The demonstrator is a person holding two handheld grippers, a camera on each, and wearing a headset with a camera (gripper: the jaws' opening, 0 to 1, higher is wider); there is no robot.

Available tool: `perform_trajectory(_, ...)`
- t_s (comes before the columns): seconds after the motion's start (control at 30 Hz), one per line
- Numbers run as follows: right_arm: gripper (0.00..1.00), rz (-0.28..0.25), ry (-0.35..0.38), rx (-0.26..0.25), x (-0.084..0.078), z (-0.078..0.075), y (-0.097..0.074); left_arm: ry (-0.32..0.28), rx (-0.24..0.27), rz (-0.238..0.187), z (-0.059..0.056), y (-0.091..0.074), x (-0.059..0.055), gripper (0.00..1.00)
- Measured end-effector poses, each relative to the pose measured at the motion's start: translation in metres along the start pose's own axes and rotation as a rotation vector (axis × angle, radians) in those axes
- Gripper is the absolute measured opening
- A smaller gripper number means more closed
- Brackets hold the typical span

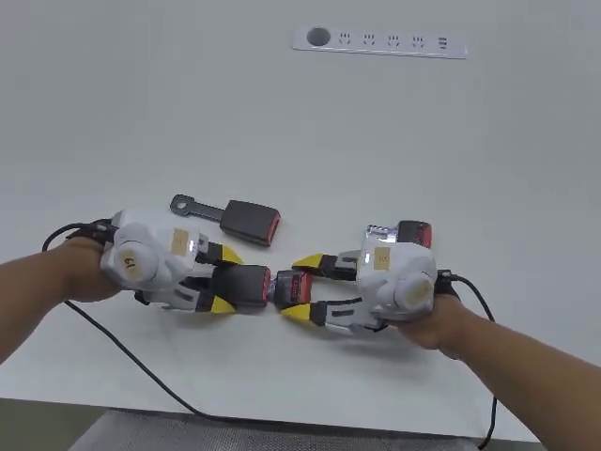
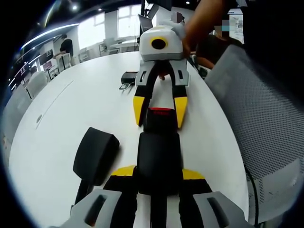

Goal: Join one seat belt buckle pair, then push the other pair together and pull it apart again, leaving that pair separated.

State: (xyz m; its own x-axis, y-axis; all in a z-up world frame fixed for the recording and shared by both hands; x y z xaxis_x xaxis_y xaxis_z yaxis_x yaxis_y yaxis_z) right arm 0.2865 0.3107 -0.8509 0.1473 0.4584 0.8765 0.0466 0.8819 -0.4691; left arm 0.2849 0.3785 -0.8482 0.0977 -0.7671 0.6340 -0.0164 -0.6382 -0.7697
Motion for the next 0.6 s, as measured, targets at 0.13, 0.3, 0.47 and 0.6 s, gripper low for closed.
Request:
perform_trajectory(0.13,0.35,0.000,0.002,-0.001,0.0004,0.0000,0.0001,-0.001,0.001,0.000,0.0006,0.0007,-0.0015,0.33)
perform_trajectory(0.3,0.35,0.002,-0.003,-0.001,0.0004,-0.0001,0.0002,-0.004,0.001,-0.002,0.0015,0.0012,-0.0028,0.34)
perform_trajectory(0.47,0.36,0.021,-0.014,0.008,0.0016,0.0005,0.0014,-0.006,0.002,0.004,0.0016,0.0017,-0.0031,0.34)
perform_trajectory(0.6,0.38,0.044,-0.024,0.016,0.0011,0.0013,0.0015,-0.003,0.001,0.058,0.0014,0.0033,-0.0020,0.35)
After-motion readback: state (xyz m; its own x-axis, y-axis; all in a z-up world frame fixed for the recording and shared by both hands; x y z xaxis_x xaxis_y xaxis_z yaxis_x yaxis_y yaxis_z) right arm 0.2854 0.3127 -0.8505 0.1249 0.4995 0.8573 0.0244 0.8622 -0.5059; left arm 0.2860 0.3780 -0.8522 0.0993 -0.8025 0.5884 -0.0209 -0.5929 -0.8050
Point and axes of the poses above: the centre of the closed fingertips' face, and the gripper's own axes: y roughly forward along the fingers, z roughly to its left, x roughly out of its top, the point moved 1 cm from there along -y, roughly backward along the fingers, and after that the axes turned 2 degrees about -y, right-handed, at the moved point
